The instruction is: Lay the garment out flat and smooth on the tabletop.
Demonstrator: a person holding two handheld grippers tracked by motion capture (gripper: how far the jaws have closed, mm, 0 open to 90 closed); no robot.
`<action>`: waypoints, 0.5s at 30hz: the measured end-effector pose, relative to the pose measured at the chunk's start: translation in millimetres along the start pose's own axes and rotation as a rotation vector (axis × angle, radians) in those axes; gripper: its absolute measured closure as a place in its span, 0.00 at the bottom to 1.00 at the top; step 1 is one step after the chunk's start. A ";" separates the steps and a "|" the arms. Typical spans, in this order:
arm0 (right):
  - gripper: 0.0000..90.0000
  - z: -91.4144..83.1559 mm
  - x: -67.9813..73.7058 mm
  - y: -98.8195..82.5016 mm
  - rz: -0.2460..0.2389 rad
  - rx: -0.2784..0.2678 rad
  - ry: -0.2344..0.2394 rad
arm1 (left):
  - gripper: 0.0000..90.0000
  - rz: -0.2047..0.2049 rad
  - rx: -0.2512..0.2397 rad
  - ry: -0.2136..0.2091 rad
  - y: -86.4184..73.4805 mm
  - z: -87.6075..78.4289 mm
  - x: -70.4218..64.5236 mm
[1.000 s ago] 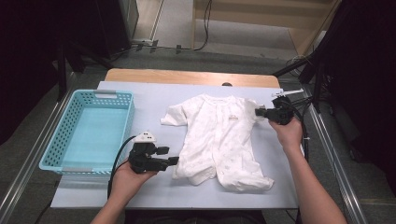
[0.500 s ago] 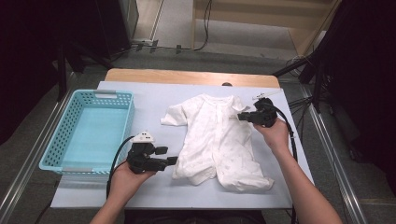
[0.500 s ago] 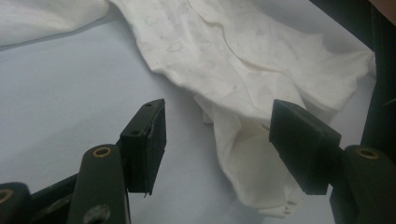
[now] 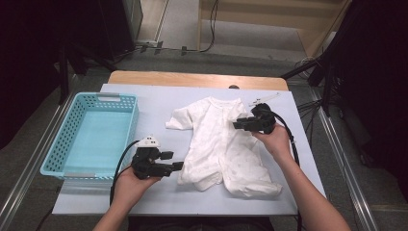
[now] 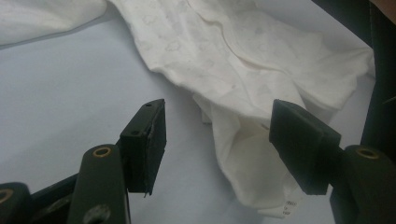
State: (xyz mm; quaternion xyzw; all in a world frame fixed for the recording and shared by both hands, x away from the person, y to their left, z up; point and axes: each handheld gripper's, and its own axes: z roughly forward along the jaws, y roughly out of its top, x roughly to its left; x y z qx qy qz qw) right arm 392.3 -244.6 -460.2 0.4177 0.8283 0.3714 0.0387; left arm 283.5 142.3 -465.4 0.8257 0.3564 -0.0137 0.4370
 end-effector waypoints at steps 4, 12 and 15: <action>0.59 -10.0 -3.7 0.6 0.005 -0.045 0.003 | 0.41 0.002 0.002 0.002 -0.3 -0.7 0.1; 0.40 -27.2 -11.3 -0.5 0.030 -0.088 0.029 | 0.41 0.008 0.006 0.004 0.1 1.1 -0.4; 0.38 -25.3 -7.8 0.0 0.010 -0.062 0.027 | 0.41 0.007 0.012 0.002 0.4 1.9 -0.7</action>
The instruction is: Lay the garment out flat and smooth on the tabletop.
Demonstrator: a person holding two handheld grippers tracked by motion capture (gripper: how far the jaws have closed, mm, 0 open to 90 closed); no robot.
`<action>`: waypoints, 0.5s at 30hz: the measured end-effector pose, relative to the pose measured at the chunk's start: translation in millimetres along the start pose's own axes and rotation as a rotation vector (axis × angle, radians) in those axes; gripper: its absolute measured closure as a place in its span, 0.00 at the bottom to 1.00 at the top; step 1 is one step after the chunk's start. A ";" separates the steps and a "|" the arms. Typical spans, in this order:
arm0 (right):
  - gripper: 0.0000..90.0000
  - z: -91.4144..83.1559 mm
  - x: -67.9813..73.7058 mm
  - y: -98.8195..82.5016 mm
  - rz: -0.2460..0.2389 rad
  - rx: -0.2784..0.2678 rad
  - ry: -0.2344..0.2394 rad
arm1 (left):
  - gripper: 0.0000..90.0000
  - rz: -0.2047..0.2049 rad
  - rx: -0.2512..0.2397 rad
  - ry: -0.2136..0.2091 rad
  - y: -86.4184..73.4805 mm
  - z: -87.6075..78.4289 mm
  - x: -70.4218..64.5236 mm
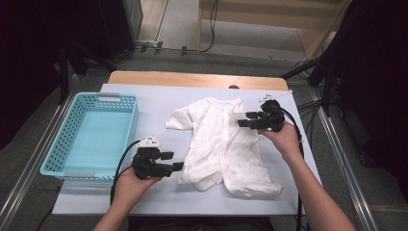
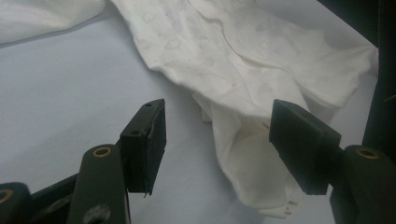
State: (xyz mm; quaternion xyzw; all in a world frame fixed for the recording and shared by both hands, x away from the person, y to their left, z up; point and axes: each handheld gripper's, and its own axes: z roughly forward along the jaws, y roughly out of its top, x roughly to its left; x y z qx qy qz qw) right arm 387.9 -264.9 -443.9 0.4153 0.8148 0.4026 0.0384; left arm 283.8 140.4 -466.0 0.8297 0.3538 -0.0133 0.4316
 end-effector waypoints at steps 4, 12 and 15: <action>0.36 4.1 4.7 1.0 -0.020 0.011 0.025 | 0.41 0.002 -0.001 0.002 -0.2 0.2 -0.2; 0.31 6.6 7.9 4.0 -0.004 0.028 0.006 | 0.41 0.004 0.000 0.003 -0.9 -0.8 0.0; 0.33 6.6 2.2 2.3 0.011 0.035 -0.010 | 0.41 0.001 0.000 0.005 -1.2 -1.0 -0.1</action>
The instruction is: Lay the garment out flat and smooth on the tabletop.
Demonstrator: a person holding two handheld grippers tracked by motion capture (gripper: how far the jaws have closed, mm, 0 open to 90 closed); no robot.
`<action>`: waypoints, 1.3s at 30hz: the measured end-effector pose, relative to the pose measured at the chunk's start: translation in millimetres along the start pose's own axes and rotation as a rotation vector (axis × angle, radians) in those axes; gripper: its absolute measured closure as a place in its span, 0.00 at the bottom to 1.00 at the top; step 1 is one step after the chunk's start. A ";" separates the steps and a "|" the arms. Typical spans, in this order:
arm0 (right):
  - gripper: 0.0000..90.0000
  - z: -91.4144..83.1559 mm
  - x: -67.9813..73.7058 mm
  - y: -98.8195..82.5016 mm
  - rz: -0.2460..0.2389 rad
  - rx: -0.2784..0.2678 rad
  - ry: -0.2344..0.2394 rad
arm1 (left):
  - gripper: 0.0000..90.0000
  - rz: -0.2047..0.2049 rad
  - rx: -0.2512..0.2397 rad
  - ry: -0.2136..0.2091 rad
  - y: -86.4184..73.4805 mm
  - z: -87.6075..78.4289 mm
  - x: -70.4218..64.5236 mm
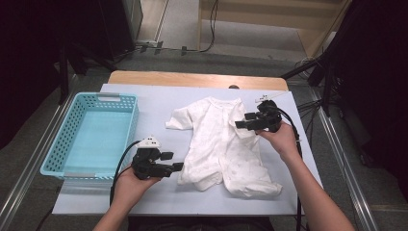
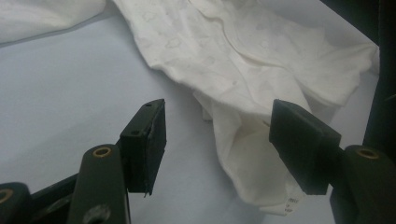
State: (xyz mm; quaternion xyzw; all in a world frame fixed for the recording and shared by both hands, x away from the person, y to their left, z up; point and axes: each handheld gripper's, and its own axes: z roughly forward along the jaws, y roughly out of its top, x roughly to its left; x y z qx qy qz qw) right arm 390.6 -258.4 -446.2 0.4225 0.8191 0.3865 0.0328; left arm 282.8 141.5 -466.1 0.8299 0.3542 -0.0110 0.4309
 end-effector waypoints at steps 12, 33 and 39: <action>0.39 -2.4 -24.4 -12.2 0.059 0.015 -0.054 | 0.41 0.000 0.000 0.002 0.0 0.2 0.0; 0.47 21.9 -49.0 -20.8 0.081 0.047 -0.108 | 0.41 -0.017 0.000 0.026 -4.6 -3.6 2.5; 0.52 32.1 -52.0 -16.7 0.076 0.048 -0.086 | 0.41 -0.033 0.003 0.037 -8.3 -5.0 5.1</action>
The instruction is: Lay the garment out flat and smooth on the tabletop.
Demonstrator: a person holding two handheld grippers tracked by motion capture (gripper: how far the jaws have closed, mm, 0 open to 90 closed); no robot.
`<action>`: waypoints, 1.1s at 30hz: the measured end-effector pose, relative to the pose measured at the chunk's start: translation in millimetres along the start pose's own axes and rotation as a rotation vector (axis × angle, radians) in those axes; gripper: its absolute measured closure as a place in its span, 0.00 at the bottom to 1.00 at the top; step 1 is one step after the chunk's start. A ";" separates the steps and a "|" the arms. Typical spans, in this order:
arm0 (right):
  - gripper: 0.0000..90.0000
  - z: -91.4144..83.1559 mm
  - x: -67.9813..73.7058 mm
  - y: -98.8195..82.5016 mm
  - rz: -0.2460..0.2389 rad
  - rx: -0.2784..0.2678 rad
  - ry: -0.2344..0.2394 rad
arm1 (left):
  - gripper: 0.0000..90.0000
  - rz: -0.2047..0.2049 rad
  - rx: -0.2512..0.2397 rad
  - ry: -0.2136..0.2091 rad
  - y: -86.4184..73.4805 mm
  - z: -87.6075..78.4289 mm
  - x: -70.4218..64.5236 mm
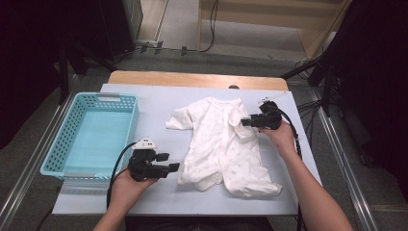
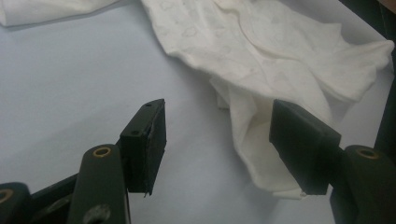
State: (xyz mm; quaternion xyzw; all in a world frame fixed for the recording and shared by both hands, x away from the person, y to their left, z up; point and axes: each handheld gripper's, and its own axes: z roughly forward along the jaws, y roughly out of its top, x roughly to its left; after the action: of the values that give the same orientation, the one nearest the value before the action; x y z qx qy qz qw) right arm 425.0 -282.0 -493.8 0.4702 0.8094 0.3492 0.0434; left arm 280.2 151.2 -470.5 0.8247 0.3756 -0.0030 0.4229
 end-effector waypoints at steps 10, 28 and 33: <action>0.86 5.3 13.0 7.5 -0.030 0.060 0.037 | 0.41 -0.004 -0.010 0.014 -4.0 -7.7 0.6; 0.94 -46.8 -26.8 -12.5 0.165 -0.013 -0.024 | 0.41 0.035 0.008 -0.021 6.6 6.8 -5.1; 0.94 -58.0 -34.5 -22.5 0.195 -0.028 -0.052 | 0.41 0.050 0.009 -0.030 10.0 10.1 -7.8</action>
State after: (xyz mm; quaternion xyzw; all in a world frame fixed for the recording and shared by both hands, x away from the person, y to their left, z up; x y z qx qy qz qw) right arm 404.6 -346.9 -472.7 0.5551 0.7532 0.3509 0.0370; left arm 284.0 135.7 -467.6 0.8355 0.3486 -0.0064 0.4247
